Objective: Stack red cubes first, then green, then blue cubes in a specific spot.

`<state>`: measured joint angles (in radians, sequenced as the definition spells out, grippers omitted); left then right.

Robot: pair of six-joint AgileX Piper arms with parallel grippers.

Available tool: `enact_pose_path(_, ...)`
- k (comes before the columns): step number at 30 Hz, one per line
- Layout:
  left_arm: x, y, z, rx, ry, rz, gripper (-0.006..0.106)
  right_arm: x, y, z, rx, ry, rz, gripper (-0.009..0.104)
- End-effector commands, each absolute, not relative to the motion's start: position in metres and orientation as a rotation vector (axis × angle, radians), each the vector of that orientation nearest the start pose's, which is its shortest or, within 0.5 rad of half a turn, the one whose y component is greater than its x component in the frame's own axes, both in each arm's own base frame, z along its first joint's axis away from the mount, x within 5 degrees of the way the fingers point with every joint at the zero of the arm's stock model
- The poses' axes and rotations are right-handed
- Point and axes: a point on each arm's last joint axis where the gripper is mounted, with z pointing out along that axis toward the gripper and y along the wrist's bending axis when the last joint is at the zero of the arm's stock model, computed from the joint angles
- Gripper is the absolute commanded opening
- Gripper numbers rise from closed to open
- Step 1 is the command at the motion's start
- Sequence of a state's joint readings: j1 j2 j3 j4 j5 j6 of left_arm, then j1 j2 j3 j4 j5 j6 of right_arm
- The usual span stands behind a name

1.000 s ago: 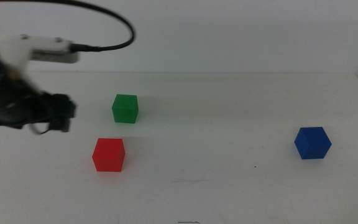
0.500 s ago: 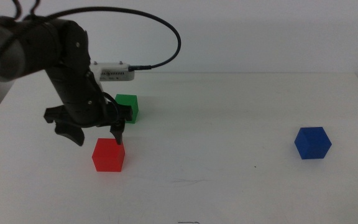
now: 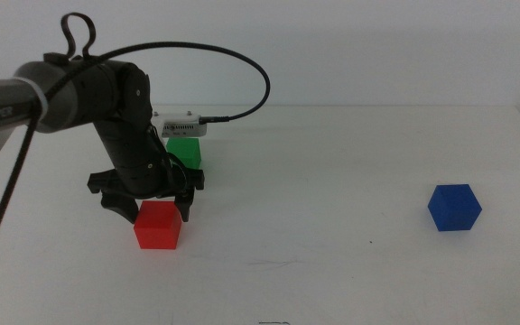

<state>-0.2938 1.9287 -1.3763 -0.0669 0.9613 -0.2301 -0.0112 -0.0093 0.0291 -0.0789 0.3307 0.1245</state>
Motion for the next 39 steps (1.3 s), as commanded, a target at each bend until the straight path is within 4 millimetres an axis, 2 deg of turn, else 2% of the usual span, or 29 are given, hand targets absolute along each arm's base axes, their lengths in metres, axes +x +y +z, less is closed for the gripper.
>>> enact_pose_path(1,0.368,-0.119,0.214,0.041,2.923,-0.191,0.084,0.053,-0.003,0.188,0.052,1.72,-0.018,0.062)
enact_pose_path(4,0.369,-0.119,0.21,0.04,2.931,-0.188,0.08,0.053,-0.003,0.188,0.052,1.72,-0.018,0.062)
enact_pose_path(7,0.37,-0.119,0.208,0.04,2.936,-0.186,0.07,0.053,-0.003,0.188,0.052,1.72,-0.018,0.062)
enact_pose_path(12,0.37,-0.119,0.208,0.038,2.929,-0.188,0.045,0.053,-0.003,0.188,0.052,1.72,-0.018,0.062)
enact_pose_path(13,0.368,-0.12,0.211,0.027,2.94,-0.211,0.025,0.053,-0.003,0.188,0.052,1.72,-0.018,0.062)
enact_pose_path(17,0.36,-0.126,0.224,-0.039,2.982,-0.263,0.014,0.053,-0.003,0.188,0.052,1.72,-0.018,0.062)
enact_pose_path(21,0.355,-0.15,0.243,-0.018,2.968,-0.184,0.007,0.053,-0.003,0.188,0.052,1.72,-0.018,0.062)
enact_pose_path(23,0.351,-0.17,0.253,0.013,2.935,-0.144,0.006,0.053,-0.003,0.188,0.052,1.72,-0.018,0.062)
enact_pose_path(27,0.347,-0.202,0.259,0.011,2.899,-0.159,0.006,0.053,-0.003,0.188,0.052,1.72,-0.018,0.062)
enact_pose_path(34,0.338,-0.253,0.249,0.048,2.912,-0.214,0.006,0.053,-0.003,0.188,0.052,1.72,-0.018,0.062)
enact_pose_path(39,0.333,-0.269,0.239,0.071,2.933,-0.226,0.006,0.053,-0.003,0.188,0.052,1.72,-0.018,0.062)
